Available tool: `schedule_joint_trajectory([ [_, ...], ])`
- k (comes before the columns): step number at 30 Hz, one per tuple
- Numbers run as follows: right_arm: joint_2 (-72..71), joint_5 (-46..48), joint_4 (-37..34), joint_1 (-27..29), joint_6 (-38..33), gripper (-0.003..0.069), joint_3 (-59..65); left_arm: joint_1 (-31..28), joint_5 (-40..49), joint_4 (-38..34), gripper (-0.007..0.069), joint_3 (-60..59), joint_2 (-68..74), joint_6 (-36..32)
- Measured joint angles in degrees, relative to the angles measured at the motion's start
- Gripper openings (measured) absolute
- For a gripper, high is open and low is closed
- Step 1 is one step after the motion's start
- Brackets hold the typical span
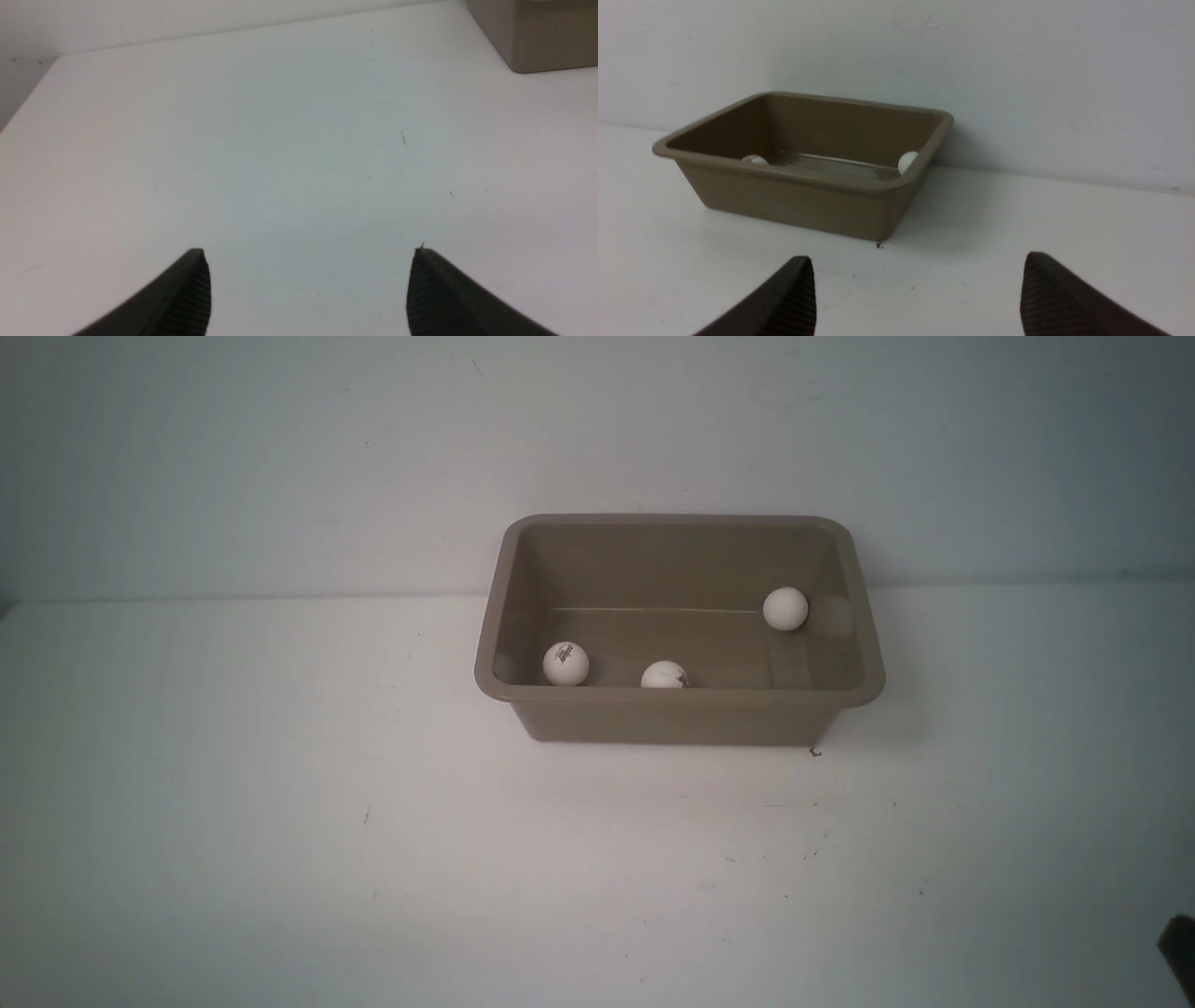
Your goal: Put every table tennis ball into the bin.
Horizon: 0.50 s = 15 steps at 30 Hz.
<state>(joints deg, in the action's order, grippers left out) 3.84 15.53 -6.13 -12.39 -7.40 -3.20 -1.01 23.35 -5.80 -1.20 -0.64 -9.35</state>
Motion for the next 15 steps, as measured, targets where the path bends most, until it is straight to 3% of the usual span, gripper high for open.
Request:
schedule_joint_trajectory([
  [15,-4.2,4.9,3.9,7.3,3.0,0.0534,4.8,0.0,0.0,0.0,0.051,0.0,0.0,0.0],
])
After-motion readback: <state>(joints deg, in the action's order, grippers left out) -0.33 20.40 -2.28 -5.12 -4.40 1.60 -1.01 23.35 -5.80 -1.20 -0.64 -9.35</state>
